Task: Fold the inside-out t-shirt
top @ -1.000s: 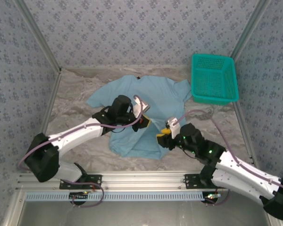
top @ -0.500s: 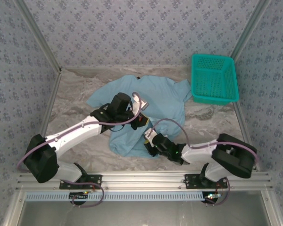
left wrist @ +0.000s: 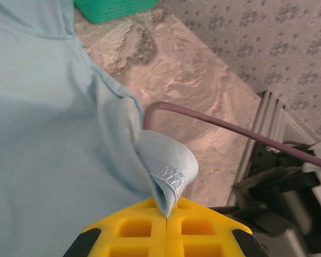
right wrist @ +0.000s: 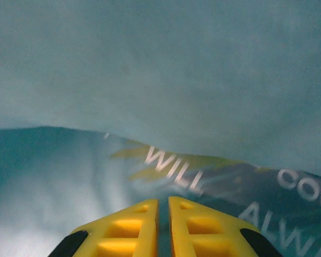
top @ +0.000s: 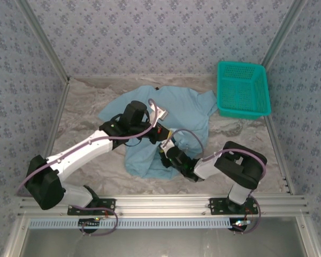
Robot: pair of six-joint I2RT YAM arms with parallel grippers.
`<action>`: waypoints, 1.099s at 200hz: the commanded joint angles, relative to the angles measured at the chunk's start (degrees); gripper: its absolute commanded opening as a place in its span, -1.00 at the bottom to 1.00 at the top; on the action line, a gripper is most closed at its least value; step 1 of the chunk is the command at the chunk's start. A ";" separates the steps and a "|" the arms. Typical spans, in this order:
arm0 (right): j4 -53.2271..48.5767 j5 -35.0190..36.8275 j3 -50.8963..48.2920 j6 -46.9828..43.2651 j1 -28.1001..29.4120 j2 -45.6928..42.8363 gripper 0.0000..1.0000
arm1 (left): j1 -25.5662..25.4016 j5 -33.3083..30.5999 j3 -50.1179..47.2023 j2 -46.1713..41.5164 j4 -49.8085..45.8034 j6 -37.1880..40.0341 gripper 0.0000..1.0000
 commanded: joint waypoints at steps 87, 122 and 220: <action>-0.11 0.11 10.42 4.00 -10.01 8.33 -0.60 | -7.31 3.17 10.50 -1.26 5.48 -1.10 -1.00; -3.26 -1.42 14.36 6.98 -11.53 10.42 -0.50 | -10.59 3.02 12.73 -0.15 5.67 0.95 -1.00; -27.87 -6.40 37.70 15.04 -18.92 20.24 -0.33 | -15.65 6.56 16.15 0.51 8.79 3.65 -1.00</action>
